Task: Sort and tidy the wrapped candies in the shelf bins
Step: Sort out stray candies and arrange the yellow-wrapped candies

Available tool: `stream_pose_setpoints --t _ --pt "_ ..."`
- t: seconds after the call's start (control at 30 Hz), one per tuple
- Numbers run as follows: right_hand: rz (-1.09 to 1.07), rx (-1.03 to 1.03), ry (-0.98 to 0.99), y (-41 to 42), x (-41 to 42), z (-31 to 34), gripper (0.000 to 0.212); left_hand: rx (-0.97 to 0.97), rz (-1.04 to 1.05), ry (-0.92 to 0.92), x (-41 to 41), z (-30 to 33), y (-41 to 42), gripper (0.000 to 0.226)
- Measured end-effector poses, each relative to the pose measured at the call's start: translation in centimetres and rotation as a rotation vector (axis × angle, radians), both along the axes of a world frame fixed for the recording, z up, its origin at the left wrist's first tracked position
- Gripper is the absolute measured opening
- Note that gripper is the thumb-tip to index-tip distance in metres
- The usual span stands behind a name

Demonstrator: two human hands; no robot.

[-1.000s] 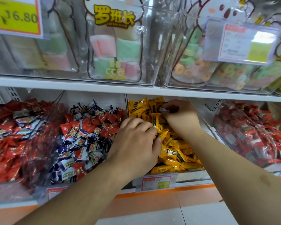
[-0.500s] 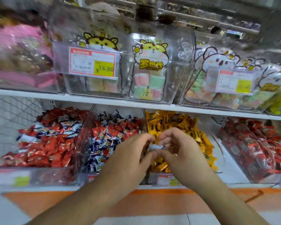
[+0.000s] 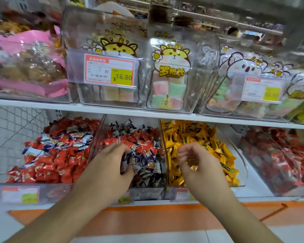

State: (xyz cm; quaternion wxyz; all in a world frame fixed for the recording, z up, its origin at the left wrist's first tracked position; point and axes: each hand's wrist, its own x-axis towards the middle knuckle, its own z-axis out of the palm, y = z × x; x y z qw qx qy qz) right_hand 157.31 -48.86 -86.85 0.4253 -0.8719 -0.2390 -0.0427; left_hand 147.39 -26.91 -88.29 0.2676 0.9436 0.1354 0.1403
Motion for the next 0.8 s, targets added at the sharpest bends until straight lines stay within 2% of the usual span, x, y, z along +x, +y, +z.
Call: stream_pose_setpoints --t 0.13,0.23,0.3,0.33,0.47,0.57,0.67,0.8 --pt "-0.079 -0.162 -0.090 -0.4 3.3 -0.2 0.027 0.012 -0.151 -0.037 2.3 0.0 -1.9 0.037" --pt "-0.079 -0.345 -0.141 0.8 6.9 -0.1 0.045 0.019 -0.202 -0.087 5.5 -0.3 -3.7 0.040" --pt "-0.057 -0.384 -0.159 1.8 9.4 -0.2 0.055 0.015 -0.209 -0.097 8.0 -0.7 -4.9 0.048" --pt "-0.071 -0.398 -0.165 2.3 10.7 -0.4 0.054 0.008 -0.200 -0.089 9.2 -0.9 -5.5 0.052" --pt "-0.220 -0.499 -0.157 2.9 15.0 -0.8 0.028 0.001 -0.165 -0.082 12.3 -2.4 -7.2 0.057" --pt "-0.173 -0.463 -0.139 3.2 16.3 -1.7 0.024 0.028 -0.160 -0.122 12.7 -3.3 -7.4 0.057" --pt "-0.150 -0.336 -0.076 3.2 16.5 -2.8 0.014 0.050 -0.173 -0.131 12.7 -3.7 -7.3 0.056" --pt "-0.192 -0.347 -0.052 3.4 17.1 -3.2 0.012 0.049 -0.183 -0.122 12.6 -3.9 -7.2 0.056"
